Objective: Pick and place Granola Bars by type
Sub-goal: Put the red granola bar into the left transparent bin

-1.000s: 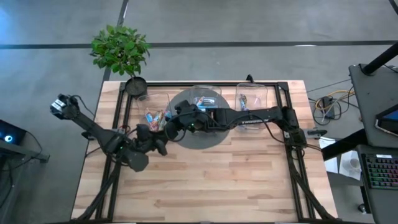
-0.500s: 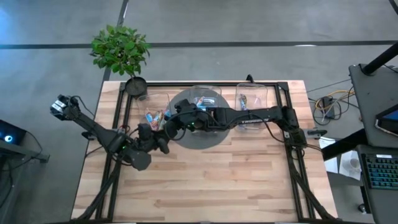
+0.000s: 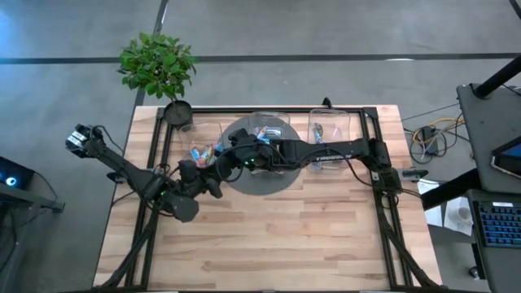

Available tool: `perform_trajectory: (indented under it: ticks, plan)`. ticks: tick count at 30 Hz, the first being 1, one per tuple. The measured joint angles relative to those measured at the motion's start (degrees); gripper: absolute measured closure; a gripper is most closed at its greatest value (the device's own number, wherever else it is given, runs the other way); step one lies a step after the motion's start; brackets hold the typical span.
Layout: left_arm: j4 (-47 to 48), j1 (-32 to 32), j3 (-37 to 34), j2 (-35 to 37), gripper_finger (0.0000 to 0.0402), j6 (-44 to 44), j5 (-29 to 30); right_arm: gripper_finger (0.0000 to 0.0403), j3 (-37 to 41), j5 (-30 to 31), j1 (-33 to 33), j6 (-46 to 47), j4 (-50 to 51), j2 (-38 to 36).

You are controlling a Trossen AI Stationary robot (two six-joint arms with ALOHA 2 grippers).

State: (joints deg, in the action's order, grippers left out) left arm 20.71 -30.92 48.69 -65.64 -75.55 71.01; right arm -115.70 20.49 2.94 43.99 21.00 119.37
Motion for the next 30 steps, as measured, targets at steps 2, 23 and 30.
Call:
perform_trajectory:
  ticks: [2, 23, 30]
  plan:
    - [-0.1, 0.0, 0.0, 0.0, 0.0227, 0.9, 0.3, 0.0374, 0.0, -0.1, 0.0, 0.0, -0.1, 0.0]
    - [-2.1, -0.2, -0.3, 0.0, 0.0227, 6.8, -3.1, 0.0374, 1.0, -9.3, -0.9, -0.7, -0.6, 0.0]
    - [-3.6, -0.2, -0.3, 0.0, 0.024, 9.9, -4.3, 0.0374, 1.0, -12.2, -1.0, -1.2, -0.8, 0.0]
